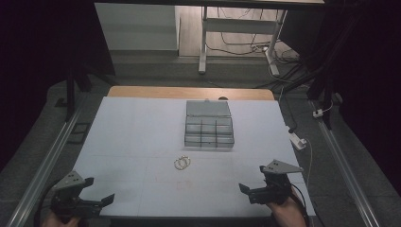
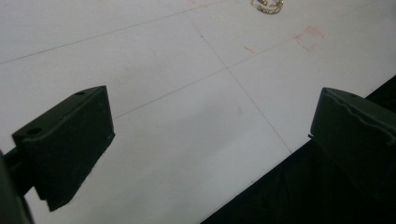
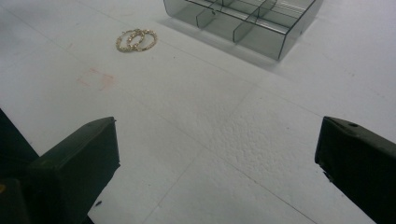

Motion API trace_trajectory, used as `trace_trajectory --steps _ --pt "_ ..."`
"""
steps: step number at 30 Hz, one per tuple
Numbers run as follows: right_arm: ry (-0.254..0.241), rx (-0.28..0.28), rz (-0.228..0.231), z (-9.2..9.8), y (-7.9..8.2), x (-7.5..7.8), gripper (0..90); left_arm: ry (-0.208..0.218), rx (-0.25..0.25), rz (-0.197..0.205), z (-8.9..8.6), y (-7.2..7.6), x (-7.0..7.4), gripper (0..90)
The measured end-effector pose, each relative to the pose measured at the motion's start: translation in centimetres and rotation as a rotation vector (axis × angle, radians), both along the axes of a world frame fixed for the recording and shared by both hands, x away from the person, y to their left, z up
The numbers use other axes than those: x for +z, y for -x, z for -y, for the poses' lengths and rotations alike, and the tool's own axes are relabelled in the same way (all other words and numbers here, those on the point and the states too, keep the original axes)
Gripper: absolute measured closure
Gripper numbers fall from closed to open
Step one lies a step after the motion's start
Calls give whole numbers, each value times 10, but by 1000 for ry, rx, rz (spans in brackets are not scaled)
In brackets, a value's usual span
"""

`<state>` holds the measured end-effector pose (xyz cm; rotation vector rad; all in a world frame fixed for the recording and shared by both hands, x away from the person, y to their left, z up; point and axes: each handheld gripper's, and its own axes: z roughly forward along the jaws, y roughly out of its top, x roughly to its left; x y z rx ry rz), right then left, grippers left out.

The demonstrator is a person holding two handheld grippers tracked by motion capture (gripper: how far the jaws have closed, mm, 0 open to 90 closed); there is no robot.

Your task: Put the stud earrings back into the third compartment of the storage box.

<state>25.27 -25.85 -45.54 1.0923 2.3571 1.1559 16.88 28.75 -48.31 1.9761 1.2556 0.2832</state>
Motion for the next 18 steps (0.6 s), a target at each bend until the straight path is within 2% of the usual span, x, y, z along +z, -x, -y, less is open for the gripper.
trace_trajectory --steps 5,14,18 --pt "3 17 -6 -1 -1 -1 0 -12 -9 0 2 0 0 0" --pt "5 82 48 -17 -3 4 0 2 -18 7 1 -1 1 0" --pt "11 113 23 -24 -5 1 0 2 -23 15 0 -2 1 0"
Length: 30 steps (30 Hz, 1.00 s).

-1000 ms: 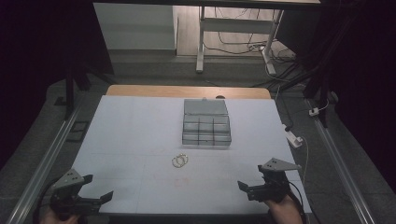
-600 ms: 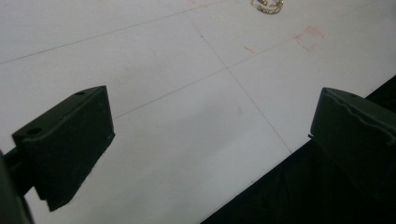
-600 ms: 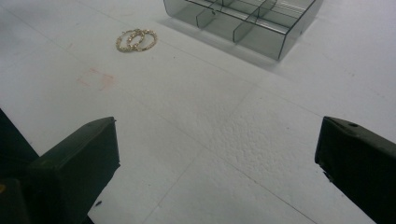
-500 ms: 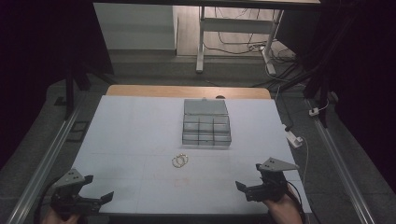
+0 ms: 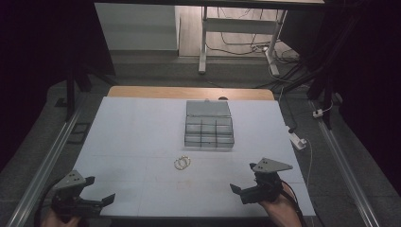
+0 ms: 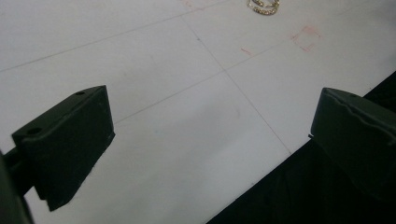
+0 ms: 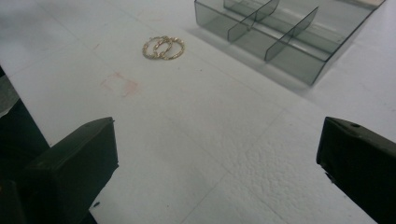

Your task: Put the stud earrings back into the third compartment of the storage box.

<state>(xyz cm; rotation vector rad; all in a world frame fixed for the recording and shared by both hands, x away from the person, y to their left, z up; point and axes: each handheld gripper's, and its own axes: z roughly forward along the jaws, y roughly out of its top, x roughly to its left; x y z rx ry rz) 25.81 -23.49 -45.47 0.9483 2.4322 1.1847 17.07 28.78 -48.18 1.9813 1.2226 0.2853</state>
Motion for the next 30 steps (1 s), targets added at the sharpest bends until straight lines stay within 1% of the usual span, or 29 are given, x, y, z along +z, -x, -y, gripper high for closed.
trace_trajectory --steps 3,7,9,10,11,13,14,15,17,18,20,23,24,26,28,30 --pt "-4 13 -20 -5 -3 -1 0 5 -9 -13 0 -2 -1 0" --pt "-8 31 -27 -10 -5 0 0 8 -18 -19 0 -3 -1 0" --pt "2 47 -27 -15 -8 0 0 12 -23 -20 0 -3 -1 0" --pt "21 62 -29 -20 -11 -1 0 12 -23 -21 0 -3 -1 2" --pt "28 66 -31 -22 -11 -1 0 12 -24 -23 0 -3 -1 5" --pt "33 74 -33 -25 -13 -2 0 11 -25 -26 1 -3 -1 5" --pt "49 96 -38 -31 -15 -3 0 10 -26 -28 1 -3 -1 4" --pt "49 96 -38 -31 -15 -3 0 10 -26 -28 1 -3 -1 4" --pt "63 121 -45 -40 -19 -5 0 13 -26 -30 0 -3 -1 5" --pt "63 121 -45 -40 -19 -5 0 21 -31 -36 0 -3 -1 5" --pt "67 139 -53 -47 -22 -7 0 28 -35 -44 -1 -3 -2 11" --pt "67 168 -58 -57 -27 -9 0 28 -37 -46 -1 -4 -2 10" --pt "67 168 -58 -57 -27 -9 0 26 -35 -46 -1 -4 -2 10" --pt "74 185 -49 -65 -32 -11 0 32 -35 -44 -1 -3 -2 0" --pt "68 198 -53 -70 -35 -11 0 35 -33 -42 -2 -3 -1 0" --pt "70 209 -62 -76 -38 -12 0 34 -28 -30 -2 -3 -1 0"
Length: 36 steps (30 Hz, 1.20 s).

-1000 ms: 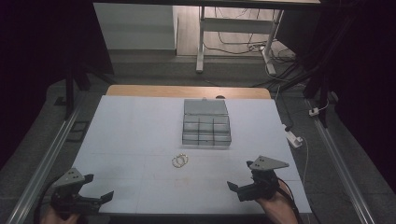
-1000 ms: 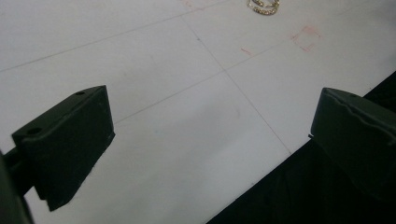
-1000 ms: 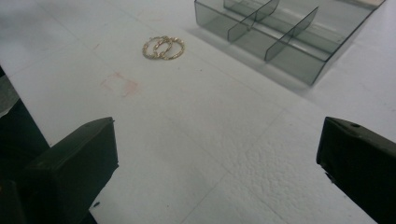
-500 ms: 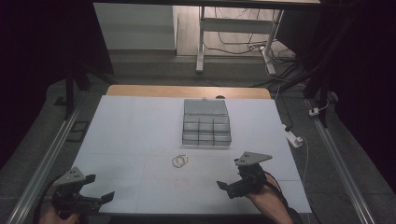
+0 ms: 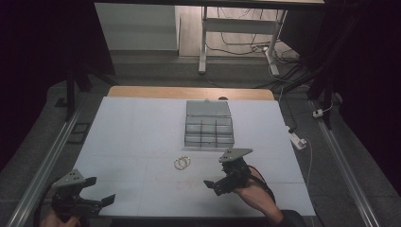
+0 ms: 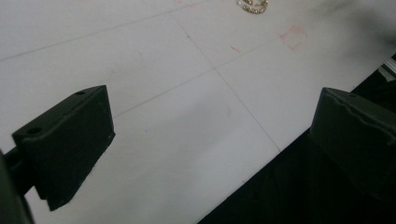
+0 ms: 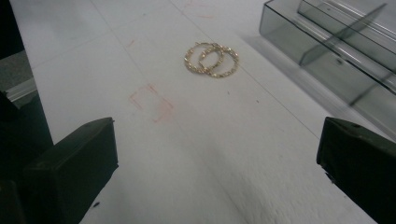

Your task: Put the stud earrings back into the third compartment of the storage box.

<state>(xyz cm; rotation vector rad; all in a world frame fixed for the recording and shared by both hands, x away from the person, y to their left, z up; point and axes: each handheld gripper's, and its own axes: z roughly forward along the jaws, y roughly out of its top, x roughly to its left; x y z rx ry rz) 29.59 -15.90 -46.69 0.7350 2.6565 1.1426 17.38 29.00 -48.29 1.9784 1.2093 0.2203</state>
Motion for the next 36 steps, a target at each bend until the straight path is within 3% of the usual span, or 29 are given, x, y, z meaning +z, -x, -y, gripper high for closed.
trace_trajectory --steps 15,24,30,36 --pt "13 89 -65 -45 -16 -12 0 -5 -9 -1 1 -1 -1 0" --pt "68 181 -95 -78 -24 -28 0 3 -3 -1 0 -1 -1 0" --pt "106 238 -73 -95 -27 -37 0 4 -5 -7 0 -2 -1 0" --pt "125 277 -89 -114 -28 -48 0 4 -11 -8 0 -2 -1 0"
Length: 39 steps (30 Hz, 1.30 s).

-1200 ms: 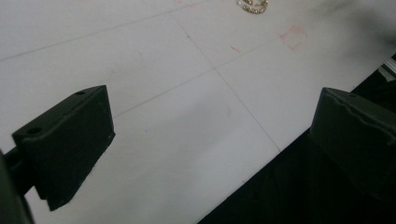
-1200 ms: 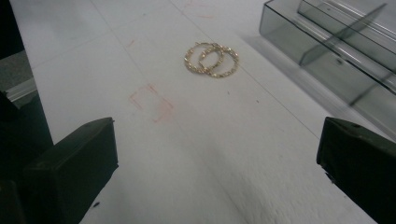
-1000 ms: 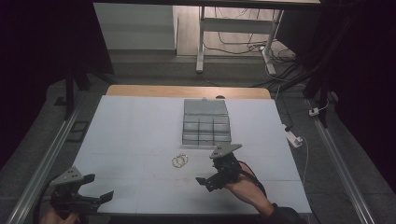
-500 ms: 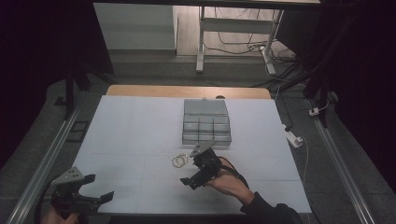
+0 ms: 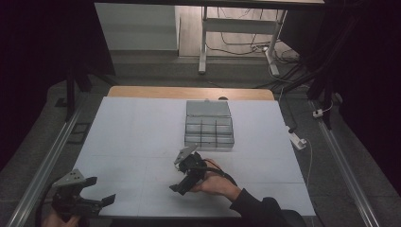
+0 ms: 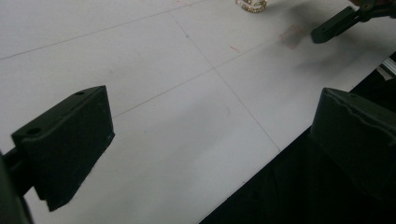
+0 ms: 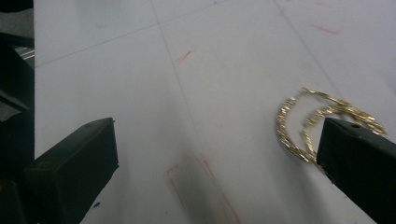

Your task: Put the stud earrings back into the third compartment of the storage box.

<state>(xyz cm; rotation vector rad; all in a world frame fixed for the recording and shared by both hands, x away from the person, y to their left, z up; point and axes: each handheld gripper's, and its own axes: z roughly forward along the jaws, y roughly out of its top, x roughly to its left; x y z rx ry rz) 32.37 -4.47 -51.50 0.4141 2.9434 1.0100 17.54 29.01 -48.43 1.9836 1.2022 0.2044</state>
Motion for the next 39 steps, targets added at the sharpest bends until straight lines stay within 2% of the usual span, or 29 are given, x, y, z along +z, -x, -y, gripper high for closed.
trace_trajectory --steps 1,3,6,7,8,9,10,11,13,14,16,17,21,23,25,26,27,31,32,39 --pt "18 4 4 -3 -1 -1 0 0 0 -1 0 0 0 0" --pt "21 15 -6 -8 -2 -6 20 1 -1 -2 0 0 0 0" --pt "33 31 -3 -12 -5 -10 71 2 -3 -2 0 0 0 0" --pt "48 43 -8 -14 -7 -12 125 3 -4 -2 0 0 0 0" --pt "48 43 -8 -14 -7 -12 125 5 -5 -3 -1 0 0 0" --pt "95 58 19 -13 -9 -9 202 7 -6 -2 -1 0 0 0" --pt "95 58 19 -13 -9 -9 202 8 -4 -3 -1 0 0 0" --pt "80 47 52 -12 -10 -9 340 12 -7 -6 -1 0 0 0" --pt "88 37 63 -10 -13 -7 469 14 -7 -6 -1 0 0 0" --pt "102 39 69 -9 -16 -6 522 14 -8 -6 -1 0 0 0" --pt "87 12 77 -7 -19 -6 651 15 -9 -6 -1 -1 0 0" --pt "102 18 83 -7 -20 -5 706 12 -16 -8 -1 -1 -1 0" --pt "103 28 102 -5 -22 -5 870 9 -18 -10 0 -1 -1 0" --pt "109 28 107 -6 -21 -4 872 10 -18 -11 0 -1 -1 0" --pt "133 42 138 -8 -18 -3 874 9 -18 -10 0 -1 -1 0" --pt "126 43 147 -8 -17 -4 874 9 -19 -10 0 -1 -1 0" --pt "139 50 151 -8 -17 -3 875 8 -20 -10 0 -1 -1 0" --pt "116 50 153 -8 -17 -4 875 2 -26 -12 1 -1 -1 0" --pt "134 55 156 -7 -17 -2 876 0 -27 -12 1 -1 -1 0" --pt "69 39 146 -6 -15 6 876 10 -25 -10 0 -1 -1 0"
